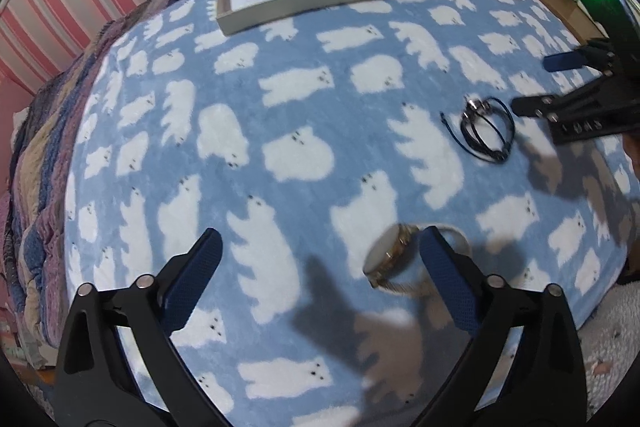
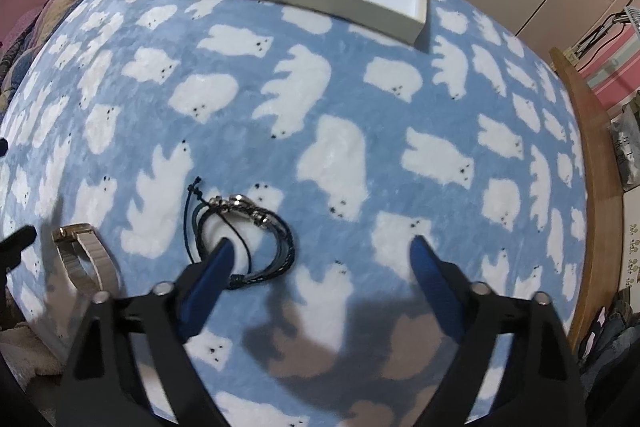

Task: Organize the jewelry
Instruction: 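Move left tool to the white-strap watch while right tool approaches the black leather cord bracelet, then grasp the watch case with left tool while right tool grasps the leather bracelet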

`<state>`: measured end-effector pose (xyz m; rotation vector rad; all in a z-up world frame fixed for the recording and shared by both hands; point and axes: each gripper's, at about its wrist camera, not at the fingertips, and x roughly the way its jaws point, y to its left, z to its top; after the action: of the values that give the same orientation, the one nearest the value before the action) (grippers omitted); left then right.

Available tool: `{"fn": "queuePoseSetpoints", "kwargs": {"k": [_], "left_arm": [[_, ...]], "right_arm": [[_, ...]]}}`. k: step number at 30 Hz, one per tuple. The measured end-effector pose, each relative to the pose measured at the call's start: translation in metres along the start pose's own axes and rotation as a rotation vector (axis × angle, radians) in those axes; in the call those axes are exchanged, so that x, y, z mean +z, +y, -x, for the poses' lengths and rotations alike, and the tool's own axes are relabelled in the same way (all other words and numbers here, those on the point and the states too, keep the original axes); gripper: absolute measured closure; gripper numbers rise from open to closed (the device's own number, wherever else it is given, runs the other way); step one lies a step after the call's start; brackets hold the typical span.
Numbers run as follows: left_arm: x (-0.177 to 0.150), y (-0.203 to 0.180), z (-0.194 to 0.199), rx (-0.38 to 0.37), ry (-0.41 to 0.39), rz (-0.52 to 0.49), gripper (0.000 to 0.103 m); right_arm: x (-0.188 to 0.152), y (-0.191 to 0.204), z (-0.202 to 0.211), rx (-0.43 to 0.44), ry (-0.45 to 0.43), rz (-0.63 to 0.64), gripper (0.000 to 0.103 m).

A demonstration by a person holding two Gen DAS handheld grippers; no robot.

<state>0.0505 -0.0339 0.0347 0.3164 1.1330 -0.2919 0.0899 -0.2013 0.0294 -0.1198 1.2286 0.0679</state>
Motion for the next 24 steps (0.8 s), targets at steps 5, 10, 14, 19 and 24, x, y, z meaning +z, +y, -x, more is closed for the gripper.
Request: {"fn": "queuePoseSetpoints", "kwargs": {"k": [5,10,14,19,24], "left_arm": [[-0.01,-0.008,-0.01,-0.057,0.041,-0.021,0.015],[-0.012,-0.011,-0.02,-0.085,0.066,-0.029,0.024],[-0.011,-0.017,-0.03,-0.096,0.091,-0.045,0.04],[-0.009,-0.018,-0.04,-0.095,0.106,-0.054,0.051],[-0.006,-0.021,-0.045,-0.111,0.113,-0.066,0.063]], "right_arm": [[-0.003,0.006,-0.009,0.002,0.024,0.019,0.023],[-0.002,0.007,-0.013,0.004,0.034,0.026,0.03],[-0.001,0.006,-0.021,0.008,0.054,0.031,0.037],[-0.001,0.009,-0.032,0.028,0.083,0.039,0.044],[-0.001,0.011,-0.043,0.055,0.105,0.05,0.057]]}}
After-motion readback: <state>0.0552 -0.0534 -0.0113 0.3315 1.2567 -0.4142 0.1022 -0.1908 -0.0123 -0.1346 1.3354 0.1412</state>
